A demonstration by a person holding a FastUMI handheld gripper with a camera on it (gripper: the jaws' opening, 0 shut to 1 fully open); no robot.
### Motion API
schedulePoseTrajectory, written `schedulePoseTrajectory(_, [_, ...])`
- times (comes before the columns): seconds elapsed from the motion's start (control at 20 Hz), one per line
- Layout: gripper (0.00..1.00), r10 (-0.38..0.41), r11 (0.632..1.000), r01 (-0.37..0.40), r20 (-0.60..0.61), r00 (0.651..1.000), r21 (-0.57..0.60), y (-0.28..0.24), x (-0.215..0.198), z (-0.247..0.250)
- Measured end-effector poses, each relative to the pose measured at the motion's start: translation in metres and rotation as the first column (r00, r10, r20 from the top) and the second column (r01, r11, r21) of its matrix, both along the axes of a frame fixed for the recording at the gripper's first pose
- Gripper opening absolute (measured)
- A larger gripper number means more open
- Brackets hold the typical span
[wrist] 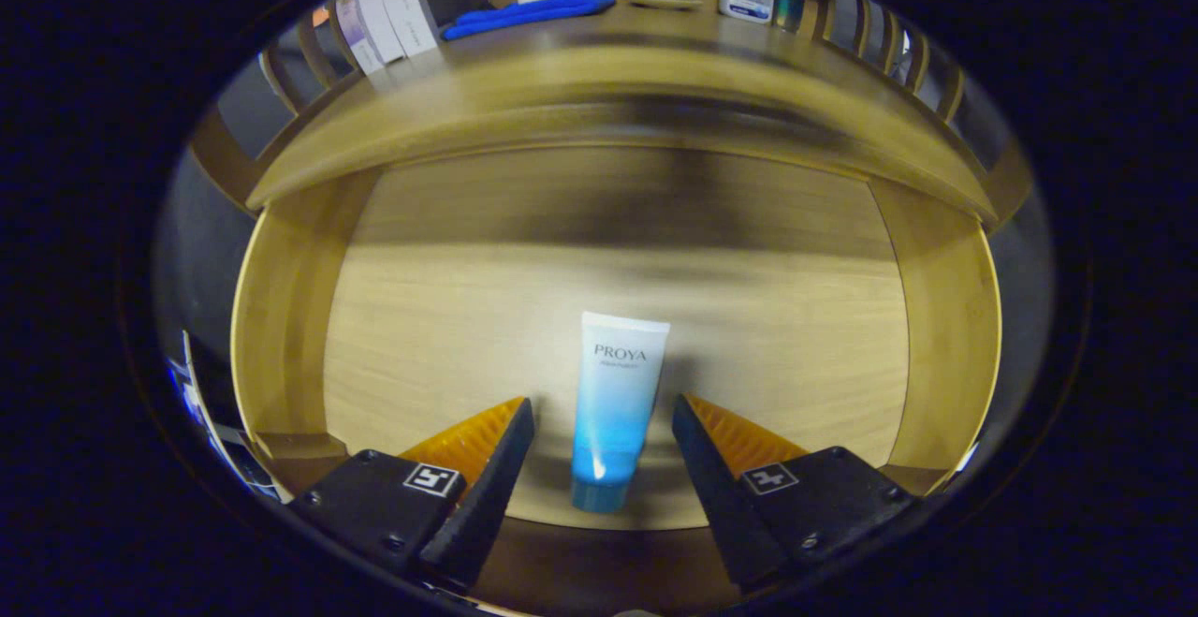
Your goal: Pull open the drawer, take out the items inside it, and place them on the countertop above the cabinet.
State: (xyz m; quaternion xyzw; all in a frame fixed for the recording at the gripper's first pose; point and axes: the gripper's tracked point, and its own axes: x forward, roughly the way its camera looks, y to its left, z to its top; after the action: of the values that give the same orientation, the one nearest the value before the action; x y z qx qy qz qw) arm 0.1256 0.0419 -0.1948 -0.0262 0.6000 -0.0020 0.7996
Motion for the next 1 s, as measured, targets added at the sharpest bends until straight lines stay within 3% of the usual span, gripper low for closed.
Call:
schedulePoseTrajectory(0.05, [0.85,-0.009,1.0,0.009,-0.007,1.0,-0.003,0.0,0.0,-0.002])
schedulePoseTrajectory(0.45, [0.5,-0.025,1.0,0.026,-0.079,0.997,0.012,-0.003,-0.011,-0.013])
schedulePoseTrajectory(0.65, [0.43,-0.013,0.999,0.015,-0.044,0.999,0.037,-0.004,-0.014,0.004])
schedulePoseTrajectory(1.0, [0.42,0.019,0.996,-0.026,0.08,0.997,0.091,-0.001,-0.02,0.076])
